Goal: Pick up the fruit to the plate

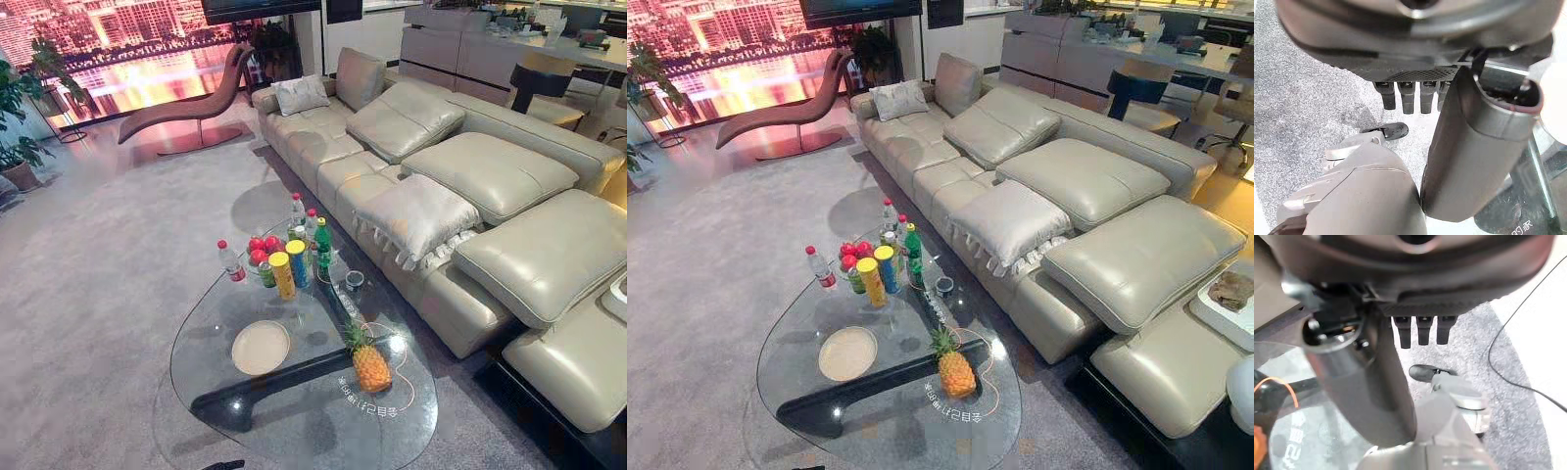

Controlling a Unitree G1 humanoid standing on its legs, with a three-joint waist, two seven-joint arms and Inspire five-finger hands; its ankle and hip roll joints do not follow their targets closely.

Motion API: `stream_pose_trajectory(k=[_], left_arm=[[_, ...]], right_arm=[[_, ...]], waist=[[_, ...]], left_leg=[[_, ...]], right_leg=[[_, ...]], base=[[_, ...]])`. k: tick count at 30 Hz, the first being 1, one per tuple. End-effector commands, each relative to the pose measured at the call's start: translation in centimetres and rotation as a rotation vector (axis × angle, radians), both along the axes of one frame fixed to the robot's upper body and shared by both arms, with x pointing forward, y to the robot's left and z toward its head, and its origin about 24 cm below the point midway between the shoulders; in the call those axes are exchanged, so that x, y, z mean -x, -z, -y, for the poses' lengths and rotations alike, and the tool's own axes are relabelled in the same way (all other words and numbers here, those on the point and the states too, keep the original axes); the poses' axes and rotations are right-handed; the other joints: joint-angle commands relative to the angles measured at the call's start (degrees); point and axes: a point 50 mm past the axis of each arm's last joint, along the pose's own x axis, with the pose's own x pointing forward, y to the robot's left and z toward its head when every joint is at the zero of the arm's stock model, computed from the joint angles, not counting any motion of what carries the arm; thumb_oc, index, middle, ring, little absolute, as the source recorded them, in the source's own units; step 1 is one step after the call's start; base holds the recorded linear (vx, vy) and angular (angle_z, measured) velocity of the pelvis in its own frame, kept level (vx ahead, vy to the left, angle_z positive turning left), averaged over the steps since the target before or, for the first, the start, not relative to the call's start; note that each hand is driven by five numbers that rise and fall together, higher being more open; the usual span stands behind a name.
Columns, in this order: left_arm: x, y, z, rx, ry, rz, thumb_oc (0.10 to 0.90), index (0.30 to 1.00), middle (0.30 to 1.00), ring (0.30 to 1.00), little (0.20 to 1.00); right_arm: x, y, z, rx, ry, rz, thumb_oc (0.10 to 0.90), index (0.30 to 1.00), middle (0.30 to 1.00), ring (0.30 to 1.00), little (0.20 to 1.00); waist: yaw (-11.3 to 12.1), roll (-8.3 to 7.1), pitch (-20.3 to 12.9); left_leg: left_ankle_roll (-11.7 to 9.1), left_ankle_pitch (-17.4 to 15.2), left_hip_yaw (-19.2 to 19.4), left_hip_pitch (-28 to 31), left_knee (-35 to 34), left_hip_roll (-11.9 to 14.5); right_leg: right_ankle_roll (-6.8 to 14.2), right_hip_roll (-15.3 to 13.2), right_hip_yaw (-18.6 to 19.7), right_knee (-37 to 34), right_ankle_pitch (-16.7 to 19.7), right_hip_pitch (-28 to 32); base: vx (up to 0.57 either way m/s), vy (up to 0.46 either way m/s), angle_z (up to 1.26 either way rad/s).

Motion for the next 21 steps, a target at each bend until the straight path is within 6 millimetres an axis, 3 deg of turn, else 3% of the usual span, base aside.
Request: stream_pose_trajectory(k=[1, 21], left_arm=[[-1.4, -0.4, -0.9, -0.051, 0.084, -0.010, 0.800, 0.900, 0.900, 0.900, 0.900], [-2.0, -0.4, -0.2, -0.043, 0.072, 0.023, 0.800, 0.900, 0.900, 0.900, 0.900]], right_arm=[[-1.6, -0.2, 0.0, 0.032, -0.032, -0.024, 0.800, 0.900, 0.900, 0.900, 0.900], [-2.3, 0.0, -1.0, 0.077, -0.066, -0.033, 0.800, 0.900, 0.900, 0.900, 0.900]], waist=[[1.7, -1.16, 2.9], [1.8, -1.46, 3.3]], left_leg=[[-0.9, -4.9, 3.3, 3.9, 0.4, 1.4], [-0.7, -4.9, 3.0, 3.7, 0.4, 1.2]], right_leg=[[0.6, -1.5, -2.2, 0.2, 1.3, -1.0], [0.3, -1.3, -2.1, 0.2, 1.1, -0.8]], base=[[-0.02, -0.007, -0.32], [0.00, 0.000, 0.00]])
